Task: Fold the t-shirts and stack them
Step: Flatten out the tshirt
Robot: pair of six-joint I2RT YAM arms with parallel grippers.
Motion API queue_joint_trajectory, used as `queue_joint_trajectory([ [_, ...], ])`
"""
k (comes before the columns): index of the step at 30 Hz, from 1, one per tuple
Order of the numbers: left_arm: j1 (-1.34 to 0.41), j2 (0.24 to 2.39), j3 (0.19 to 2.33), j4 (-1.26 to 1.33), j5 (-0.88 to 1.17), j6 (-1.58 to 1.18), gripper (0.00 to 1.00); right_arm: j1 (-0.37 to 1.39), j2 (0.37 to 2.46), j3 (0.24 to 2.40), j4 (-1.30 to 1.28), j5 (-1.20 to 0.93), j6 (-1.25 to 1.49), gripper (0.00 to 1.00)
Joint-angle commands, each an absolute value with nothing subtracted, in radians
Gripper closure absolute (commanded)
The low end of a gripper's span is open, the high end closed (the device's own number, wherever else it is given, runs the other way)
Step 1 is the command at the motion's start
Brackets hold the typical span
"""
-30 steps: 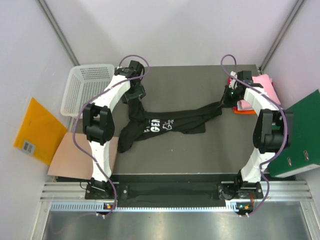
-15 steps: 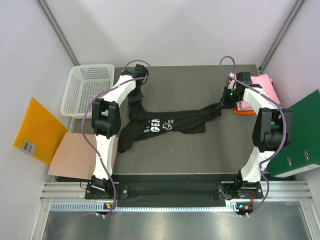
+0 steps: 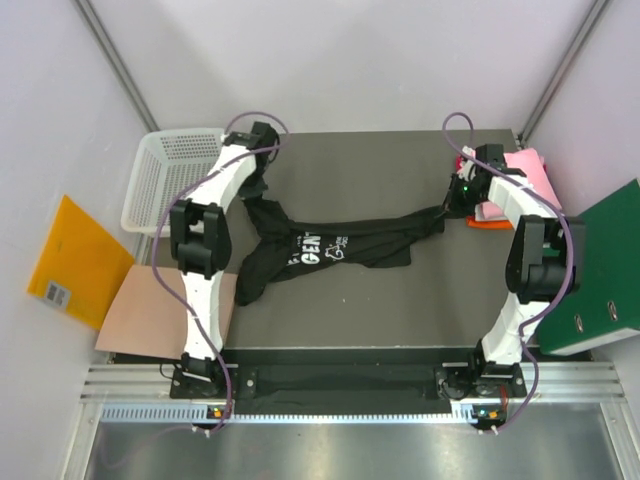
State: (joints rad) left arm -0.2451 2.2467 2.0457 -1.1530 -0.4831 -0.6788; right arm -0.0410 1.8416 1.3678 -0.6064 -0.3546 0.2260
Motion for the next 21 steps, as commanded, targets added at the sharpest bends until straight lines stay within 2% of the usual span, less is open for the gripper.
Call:
queue_joint_trajectory([
  [1,-0.190,2.057,2.060,-1.135,-0.540,-0.644,1.00,-0.083,1.769,1.381,-0.571,-0.322,0.209,1.00],
  [21,-0.183,2.157,2.026,-1.193,-0.433,-0.660,1.00,-0.141,1.766,1.368,-0.578,-0.298,0.221,1.00],
])
